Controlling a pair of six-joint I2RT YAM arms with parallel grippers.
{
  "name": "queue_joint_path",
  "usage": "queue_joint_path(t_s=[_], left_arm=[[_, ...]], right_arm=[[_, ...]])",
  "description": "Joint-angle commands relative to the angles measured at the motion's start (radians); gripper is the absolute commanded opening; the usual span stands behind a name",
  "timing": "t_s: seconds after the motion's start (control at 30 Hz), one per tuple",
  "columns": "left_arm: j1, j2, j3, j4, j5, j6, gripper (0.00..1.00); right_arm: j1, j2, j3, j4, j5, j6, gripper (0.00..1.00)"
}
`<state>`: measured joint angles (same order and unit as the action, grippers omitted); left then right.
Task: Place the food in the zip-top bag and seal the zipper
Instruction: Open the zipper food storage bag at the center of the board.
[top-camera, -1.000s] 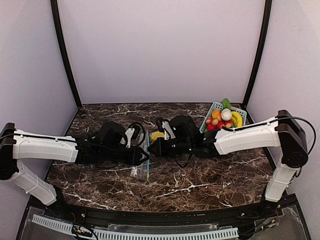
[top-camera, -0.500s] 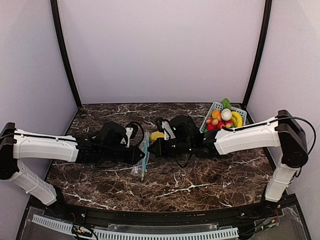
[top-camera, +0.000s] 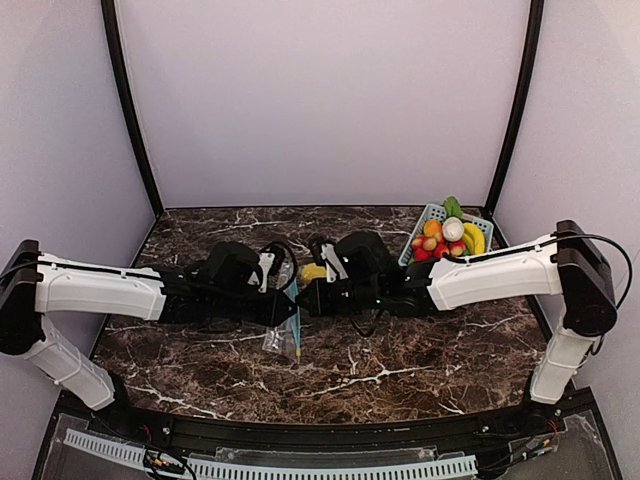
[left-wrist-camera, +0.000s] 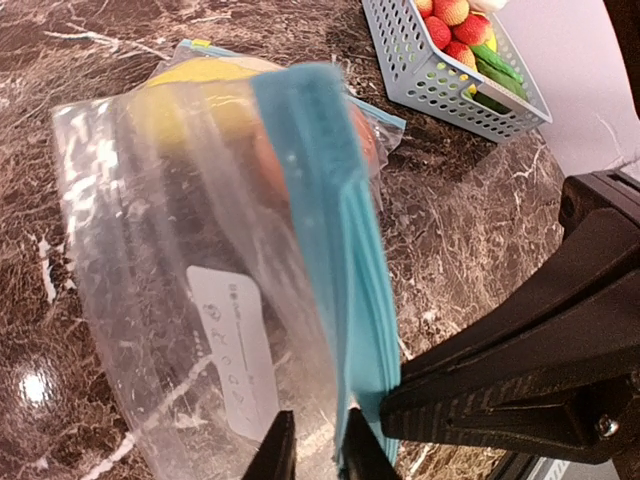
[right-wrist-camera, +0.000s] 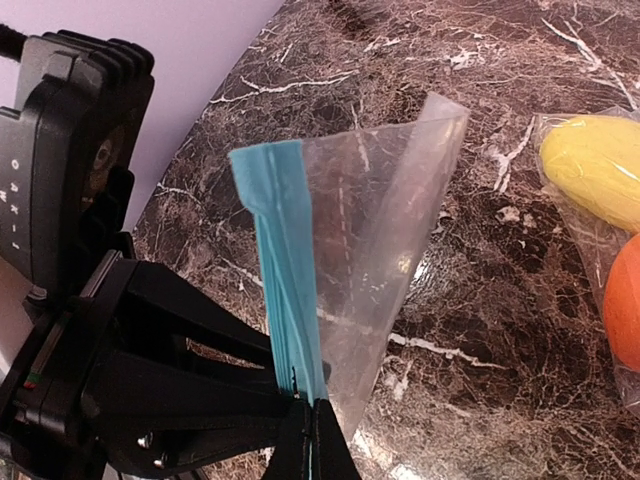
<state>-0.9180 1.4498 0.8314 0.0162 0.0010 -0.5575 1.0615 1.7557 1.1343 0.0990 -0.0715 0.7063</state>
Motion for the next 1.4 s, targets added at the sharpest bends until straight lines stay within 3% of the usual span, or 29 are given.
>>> queue_joint_path(t_s=[0.0,0.03,0.1,0.33,0.6,0.7,0.83,0.93,1.37], left_arm=[[0.004,0.016,0.019,0.029,0.052,0.026,0.09],[0.004,0.017,0.018,0.029,0.05,0.026,0.03],[0.005,0.017,0.015,0.026,0.039,0.025,0.01],[0.005,-0.005,-0.002,0.025,-0.03,0.012,0.01],[0.004,-0.006,-0.009,0.047,-0.016,0.01,0.01],[0.004,-0.002,-0.003,0.034,-0.02,0.012,0.01],[0.004,0.004,0.007,0.018,-0.03,0.011,0.01],[0.005,0.011,0.01,0.014,-0.026,0.003,0.01],[0.004,0.001,0.0,0.028,-0.006,-0.018,0.01]], right_arm=[[0.008,-0.026,0.02,-0.015,0.023,-0.02,0.0],[0.009,-0.028,0.019,-0.018,0.03,-0.02,0.0],[0.008,-0.031,0.022,-0.042,0.058,-0.016,0.0],[0.026,0.001,0.103,-0.258,0.264,0.008,0.02],[0.028,0.033,0.129,-0.249,0.232,-0.003,0.11],[0.031,0.031,0.125,-0.244,0.226,-0.001,0.2],[0.031,-0.007,0.085,-0.186,0.204,-0.005,0.43],[0.032,-0.033,0.055,-0.142,0.199,-0.006,0.54],[0.032,0.013,0.108,-0.162,0.226,-0.022,0.64]])
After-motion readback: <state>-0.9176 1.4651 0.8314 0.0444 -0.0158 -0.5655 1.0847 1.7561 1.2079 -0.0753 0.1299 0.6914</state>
